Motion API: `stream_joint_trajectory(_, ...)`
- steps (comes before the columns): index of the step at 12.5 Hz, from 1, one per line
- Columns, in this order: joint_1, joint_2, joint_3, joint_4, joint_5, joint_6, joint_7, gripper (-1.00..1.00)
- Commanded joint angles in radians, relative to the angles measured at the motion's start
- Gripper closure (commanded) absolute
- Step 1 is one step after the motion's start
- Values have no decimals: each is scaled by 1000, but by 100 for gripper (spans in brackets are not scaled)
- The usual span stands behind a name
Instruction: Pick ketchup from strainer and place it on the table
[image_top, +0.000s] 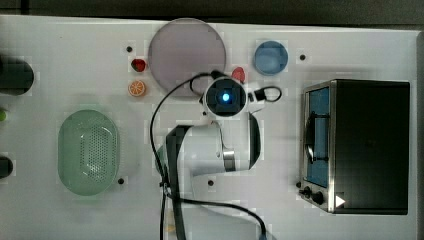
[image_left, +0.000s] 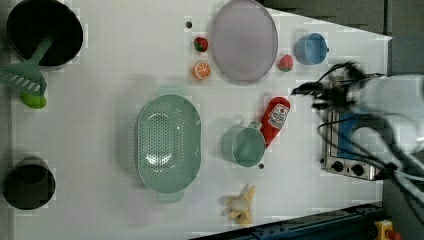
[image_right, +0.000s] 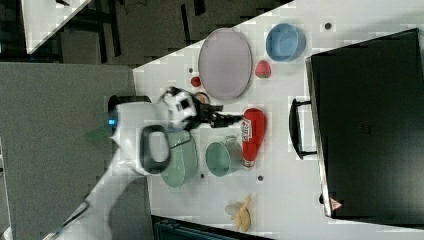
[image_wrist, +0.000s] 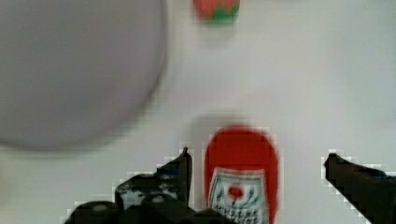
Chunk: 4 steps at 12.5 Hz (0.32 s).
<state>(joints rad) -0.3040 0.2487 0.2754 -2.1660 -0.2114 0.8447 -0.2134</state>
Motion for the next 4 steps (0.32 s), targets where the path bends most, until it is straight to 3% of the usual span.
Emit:
stream_joint_trajectory(1,5,-85,6,166,15,-126,8,-100)
stream_joint_trajectory(4,7,-85,8,315,41,-325,69,-100)
